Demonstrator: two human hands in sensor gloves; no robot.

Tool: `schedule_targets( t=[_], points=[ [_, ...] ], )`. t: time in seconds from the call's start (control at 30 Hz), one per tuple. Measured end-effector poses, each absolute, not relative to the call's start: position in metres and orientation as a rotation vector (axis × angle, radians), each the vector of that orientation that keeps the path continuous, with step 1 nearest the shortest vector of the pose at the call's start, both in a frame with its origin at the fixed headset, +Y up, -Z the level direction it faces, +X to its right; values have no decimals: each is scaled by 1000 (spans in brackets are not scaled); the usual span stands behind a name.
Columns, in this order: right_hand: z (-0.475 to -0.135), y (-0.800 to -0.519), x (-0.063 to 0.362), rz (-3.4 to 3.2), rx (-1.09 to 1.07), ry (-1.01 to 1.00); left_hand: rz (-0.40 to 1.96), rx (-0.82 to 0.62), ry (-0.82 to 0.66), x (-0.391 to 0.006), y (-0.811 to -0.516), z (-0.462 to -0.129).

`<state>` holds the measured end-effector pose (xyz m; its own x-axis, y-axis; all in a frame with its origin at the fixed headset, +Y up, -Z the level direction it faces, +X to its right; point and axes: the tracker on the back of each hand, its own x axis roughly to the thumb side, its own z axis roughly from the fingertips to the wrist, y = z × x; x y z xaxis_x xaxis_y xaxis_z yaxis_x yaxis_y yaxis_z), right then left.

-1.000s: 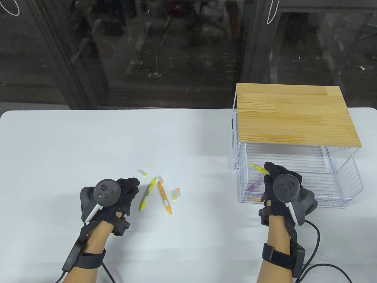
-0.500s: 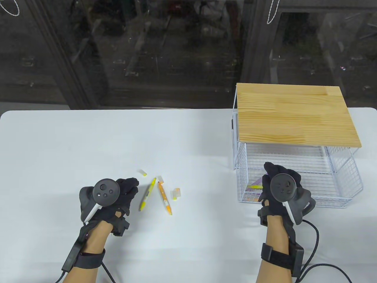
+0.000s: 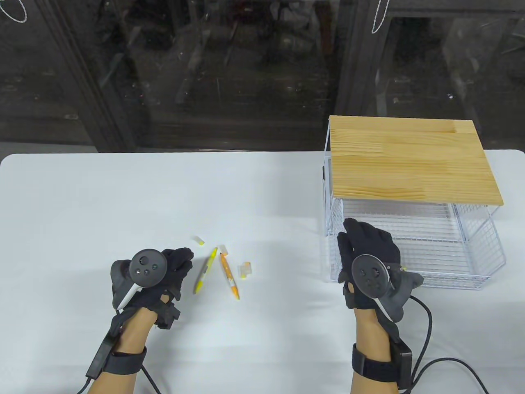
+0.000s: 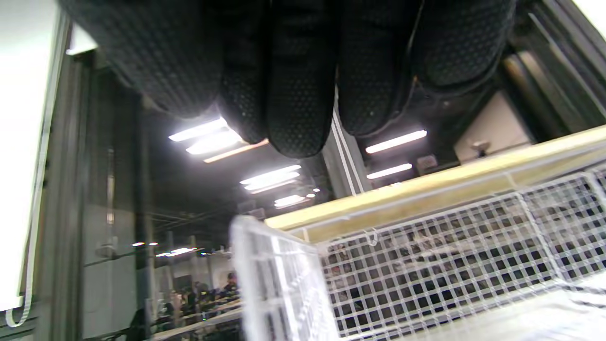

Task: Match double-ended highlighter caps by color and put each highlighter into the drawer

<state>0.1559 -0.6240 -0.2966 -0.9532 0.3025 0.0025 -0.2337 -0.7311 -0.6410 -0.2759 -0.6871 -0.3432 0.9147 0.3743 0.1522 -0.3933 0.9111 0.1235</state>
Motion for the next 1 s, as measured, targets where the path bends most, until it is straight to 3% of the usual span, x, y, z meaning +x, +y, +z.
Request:
schedule_targets(
  t=[0.47, 1.0],
  points=[
    [-291, -622, 90, 2747, 226, -915, 389, 144, -130, -275, -688, -343],
    [-320, -679, 50, 2889, 370, -540, 381, 158, -134, -273, -688, -341]
  ],
)
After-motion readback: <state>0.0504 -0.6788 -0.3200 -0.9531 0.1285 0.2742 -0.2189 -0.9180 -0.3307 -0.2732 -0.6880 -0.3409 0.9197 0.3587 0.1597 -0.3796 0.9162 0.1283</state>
